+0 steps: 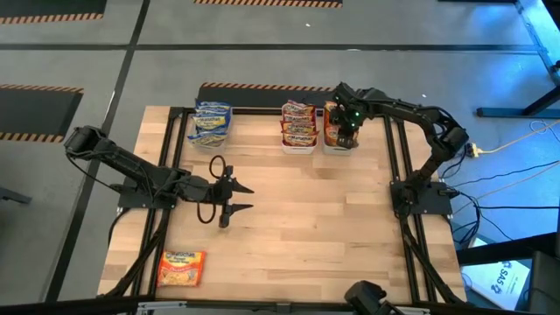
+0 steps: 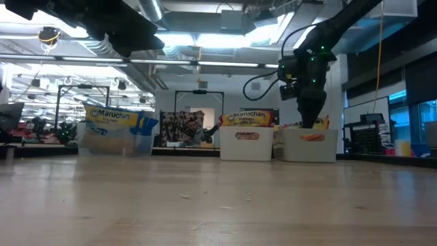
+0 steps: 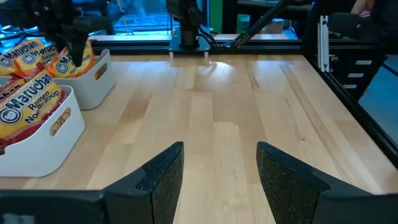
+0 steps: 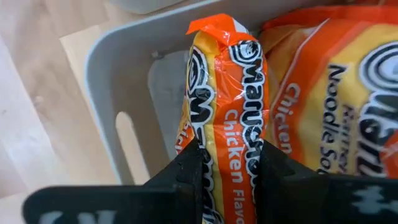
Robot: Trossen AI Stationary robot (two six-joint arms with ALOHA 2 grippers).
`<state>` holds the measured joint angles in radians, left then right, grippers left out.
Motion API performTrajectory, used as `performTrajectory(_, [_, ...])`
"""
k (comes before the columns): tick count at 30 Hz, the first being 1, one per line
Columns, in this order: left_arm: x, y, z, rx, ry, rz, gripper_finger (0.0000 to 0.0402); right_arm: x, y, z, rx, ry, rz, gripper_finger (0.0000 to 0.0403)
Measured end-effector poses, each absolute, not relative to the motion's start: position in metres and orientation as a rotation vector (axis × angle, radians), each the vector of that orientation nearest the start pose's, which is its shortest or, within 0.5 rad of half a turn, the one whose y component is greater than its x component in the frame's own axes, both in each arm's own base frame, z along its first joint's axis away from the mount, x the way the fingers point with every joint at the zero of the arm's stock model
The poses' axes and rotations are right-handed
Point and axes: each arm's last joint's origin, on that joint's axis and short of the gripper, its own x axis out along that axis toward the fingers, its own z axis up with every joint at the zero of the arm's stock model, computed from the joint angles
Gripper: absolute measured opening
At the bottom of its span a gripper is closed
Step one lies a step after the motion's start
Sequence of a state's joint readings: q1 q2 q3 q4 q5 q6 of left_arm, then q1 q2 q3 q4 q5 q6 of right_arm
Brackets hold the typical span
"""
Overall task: Sort Maruchan noodles
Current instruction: Put the orange noodle pack into the gray bin
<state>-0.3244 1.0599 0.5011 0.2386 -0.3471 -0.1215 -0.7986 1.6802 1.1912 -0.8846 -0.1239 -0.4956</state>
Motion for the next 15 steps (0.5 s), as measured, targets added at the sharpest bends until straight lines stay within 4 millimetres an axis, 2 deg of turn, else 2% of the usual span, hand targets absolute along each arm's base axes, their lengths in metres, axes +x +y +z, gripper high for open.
performTrajectory(6, [0.2122, -0.0610, 0.2249, -0.015, 0.300, 0.041, 0.0196, 0.2214, -0.2241, 0.2096, 0.194, 1.329, -0.310, 0.0089])
performTrajectory(15, [0.2122, -0.0610, 0.2249, -0.017, 0.300, 0.041, 0.0196, 0.2190, -0.2265, 0.2095, 0.151, 1.385, -0.400, 0.0199])
